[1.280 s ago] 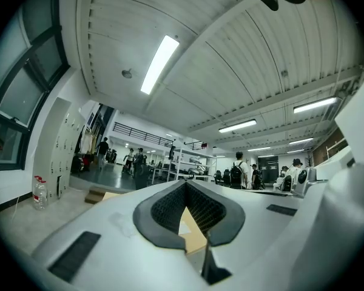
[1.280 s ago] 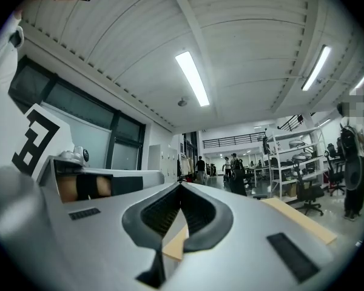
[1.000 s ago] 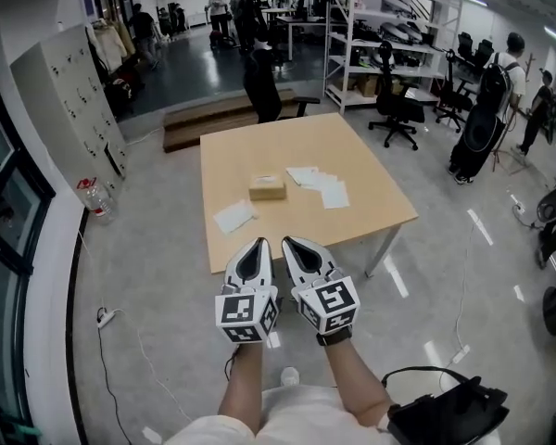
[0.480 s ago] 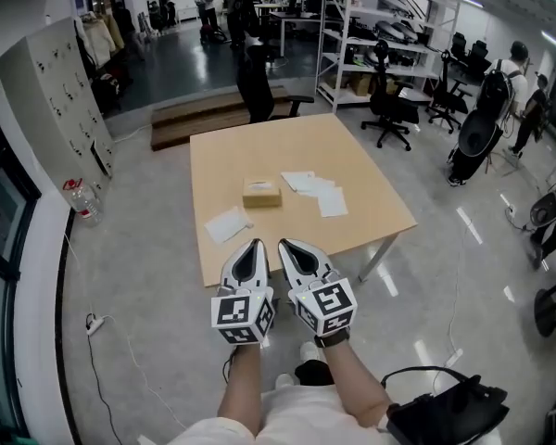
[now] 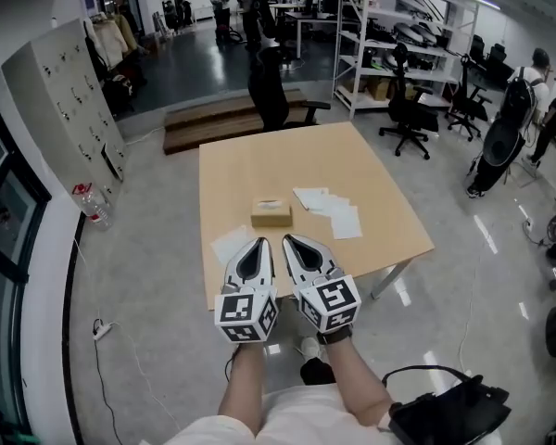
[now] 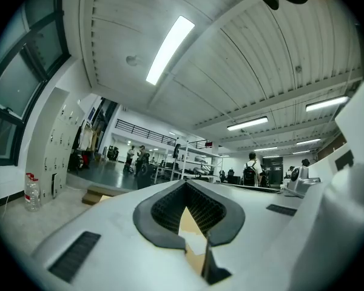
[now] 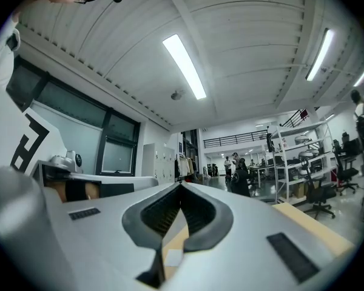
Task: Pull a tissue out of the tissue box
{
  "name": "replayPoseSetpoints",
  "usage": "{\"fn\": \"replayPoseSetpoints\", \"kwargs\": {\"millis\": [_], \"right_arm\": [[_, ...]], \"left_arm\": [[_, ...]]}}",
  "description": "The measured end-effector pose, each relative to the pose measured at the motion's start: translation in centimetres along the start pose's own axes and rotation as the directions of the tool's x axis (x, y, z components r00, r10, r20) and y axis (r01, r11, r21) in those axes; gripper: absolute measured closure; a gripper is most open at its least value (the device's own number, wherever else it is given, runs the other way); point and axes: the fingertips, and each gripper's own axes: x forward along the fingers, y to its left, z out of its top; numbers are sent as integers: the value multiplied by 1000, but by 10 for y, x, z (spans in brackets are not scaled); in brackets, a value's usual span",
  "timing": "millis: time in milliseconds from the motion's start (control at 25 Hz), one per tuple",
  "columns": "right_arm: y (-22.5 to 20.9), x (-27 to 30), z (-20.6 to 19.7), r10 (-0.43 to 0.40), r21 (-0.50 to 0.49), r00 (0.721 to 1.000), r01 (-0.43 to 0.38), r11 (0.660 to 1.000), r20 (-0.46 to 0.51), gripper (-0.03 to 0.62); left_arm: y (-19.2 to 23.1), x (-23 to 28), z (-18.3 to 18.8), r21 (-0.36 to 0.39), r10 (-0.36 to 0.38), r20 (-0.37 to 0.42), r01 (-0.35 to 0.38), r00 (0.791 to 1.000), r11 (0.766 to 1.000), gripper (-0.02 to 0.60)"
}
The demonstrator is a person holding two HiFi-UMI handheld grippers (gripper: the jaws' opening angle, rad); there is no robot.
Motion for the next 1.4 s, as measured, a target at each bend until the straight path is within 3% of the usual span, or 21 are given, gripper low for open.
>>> {"fn": "replayPoseSetpoints", "kwargs": {"millis": [240, 440, 840, 1120, 1400], "right_arm": [[-54, 45, 15, 27, -10, 999, -27, 1000, 33, 592], [-105, 75, 17, 15, 12, 999, -16, 1000, 50, 592], [-166, 131, 7, 46, 32, 998, -47, 998, 48, 592], [-163, 173, -13, 83, 69, 996, -84, 994, 5, 592], [-159, 230, -28, 90, 61, 995, -88, 994, -32, 592]], "left_arm": [[4, 74, 11, 22, 4, 22, -5, 1000, 1000, 581], [1, 124, 13, 116, 12, 23, -15, 1000, 993, 581], [31, 197, 0, 72, 71, 11, -72, 997, 995, 581], [69, 211, -11, 59, 123, -26, -121, 992, 991, 581], [118, 249, -21, 22, 109, -57, -108, 992, 994, 581]]}}
